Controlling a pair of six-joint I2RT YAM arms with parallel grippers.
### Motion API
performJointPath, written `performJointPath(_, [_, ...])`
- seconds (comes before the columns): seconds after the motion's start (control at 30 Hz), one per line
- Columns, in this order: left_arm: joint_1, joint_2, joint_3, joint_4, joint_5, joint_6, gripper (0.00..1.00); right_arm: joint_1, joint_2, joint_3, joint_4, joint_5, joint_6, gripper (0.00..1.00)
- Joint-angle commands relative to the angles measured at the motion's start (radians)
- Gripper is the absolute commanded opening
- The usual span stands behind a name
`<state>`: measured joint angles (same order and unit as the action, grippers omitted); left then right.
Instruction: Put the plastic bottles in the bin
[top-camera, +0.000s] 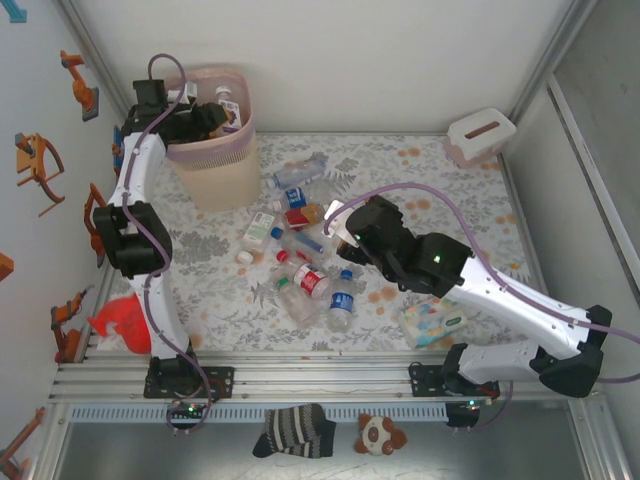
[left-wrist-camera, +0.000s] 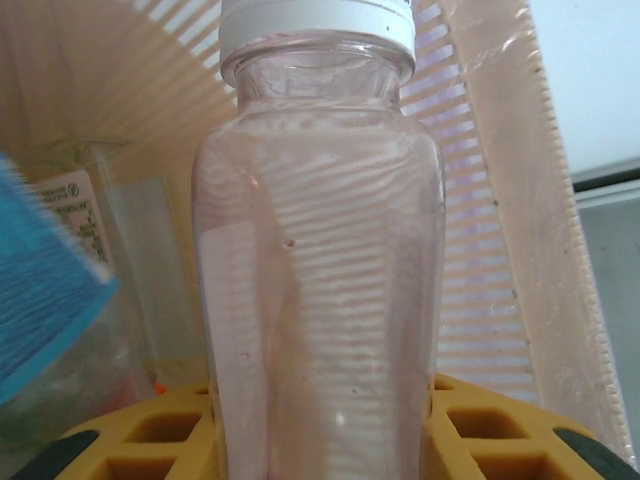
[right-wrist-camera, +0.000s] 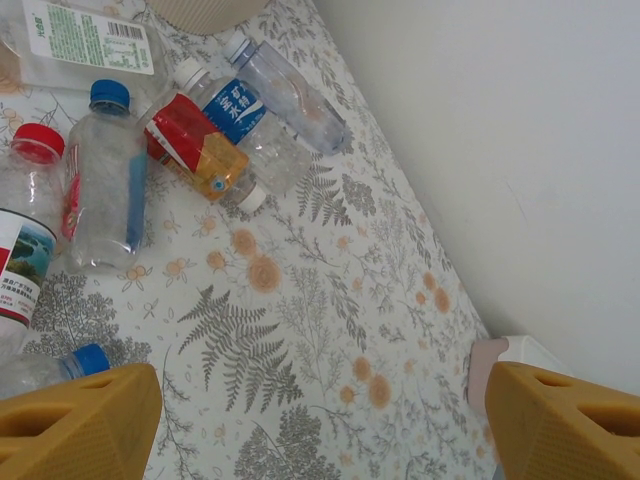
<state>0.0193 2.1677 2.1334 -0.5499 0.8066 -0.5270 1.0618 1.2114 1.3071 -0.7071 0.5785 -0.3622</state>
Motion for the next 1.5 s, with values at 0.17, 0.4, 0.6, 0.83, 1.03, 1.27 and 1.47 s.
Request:
performJointPath(0.17, [-0.013,0.102,0.193,-0.279,-0.067,0.102,0.55,-0.004,-0.006,0.024,-0.012,0.024,0.01,0.83])
performJointPath(0.4, [-0.015,0.069,0.239,-0.312,-0.139,0.12,0.69,-0.005,-0.003,0.032,-0.014,0.024,0.009,0.83])
performJointPath(0.6, [-0.015,0.023,0.281,-0.344,-0.203,0.145,0.72,-0.005,-0.006,0.034,-0.009,0.032,0.01,0.83])
performJointPath(0.83, [-0.018,-0.036,0.289,-0.327,-0.201,0.15,0.73,-0.005,-0.004,0.032,-0.001,0.031,0.018,0.83])
performJointPath(1.03, [-0.034,-0.059,0.306,-0.294,-0.155,0.145,0.59,-0.006,0.009,0.035,0.003,0.031,0.029,0.84])
performJointPath(1.27, [-0.076,-0.046,0.351,-0.286,-0.116,0.177,0.33,-0.014,0.006,0.033,0.005,0.022,0.069,0.83])
performJointPath(1.47, [-0.145,-0.144,0.268,-0.259,-0.144,0.286,0.35,-0.05,0.021,0.043,0.011,-0.071,0.269,0.81])
